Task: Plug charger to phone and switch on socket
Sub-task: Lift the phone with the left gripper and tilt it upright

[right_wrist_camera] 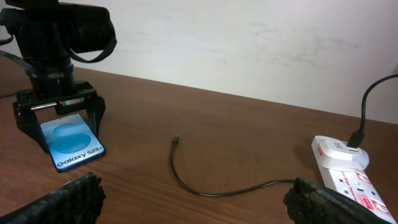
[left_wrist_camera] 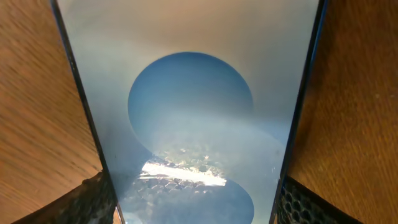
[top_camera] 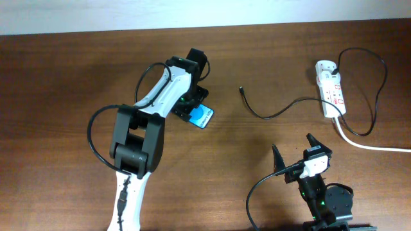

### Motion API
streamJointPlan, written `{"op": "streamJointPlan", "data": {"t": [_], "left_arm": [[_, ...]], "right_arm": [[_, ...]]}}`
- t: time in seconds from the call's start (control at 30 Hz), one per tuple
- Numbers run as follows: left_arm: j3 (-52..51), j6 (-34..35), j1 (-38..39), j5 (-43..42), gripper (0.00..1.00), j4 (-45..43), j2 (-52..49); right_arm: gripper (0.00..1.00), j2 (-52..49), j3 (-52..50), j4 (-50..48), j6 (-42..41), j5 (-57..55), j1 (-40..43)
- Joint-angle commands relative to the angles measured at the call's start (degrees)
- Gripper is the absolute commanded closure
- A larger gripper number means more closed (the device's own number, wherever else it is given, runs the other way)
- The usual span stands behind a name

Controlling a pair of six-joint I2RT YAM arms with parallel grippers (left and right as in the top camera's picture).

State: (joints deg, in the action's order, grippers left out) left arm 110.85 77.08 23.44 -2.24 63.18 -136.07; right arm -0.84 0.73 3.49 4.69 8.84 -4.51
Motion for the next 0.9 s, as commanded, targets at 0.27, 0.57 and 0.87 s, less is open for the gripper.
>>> {"op": "streamJointPlan", "data": {"t": [0.27, 0.57, 0.87], "left_arm": [[1.55, -23.52, -11.61, -27.58, 0.99, -1.84, 11.39], [1.55, -18.88, -15.15, -65.20, 1.00, 1.97, 13.64], [1.55, -15.89, -15.50, -62.88, 1.00, 9.38, 13.64]], "right_arm": [[0.02, 0.37, -0.42, 0.15, -0.50, -0.50, 0.31], [0.02, 0.37, -0.42, 0.15, -0.50, -0.48, 0.31], [0.02, 0.37, -0.42, 0.15, -0.50, -0.48, 0.31]]}}
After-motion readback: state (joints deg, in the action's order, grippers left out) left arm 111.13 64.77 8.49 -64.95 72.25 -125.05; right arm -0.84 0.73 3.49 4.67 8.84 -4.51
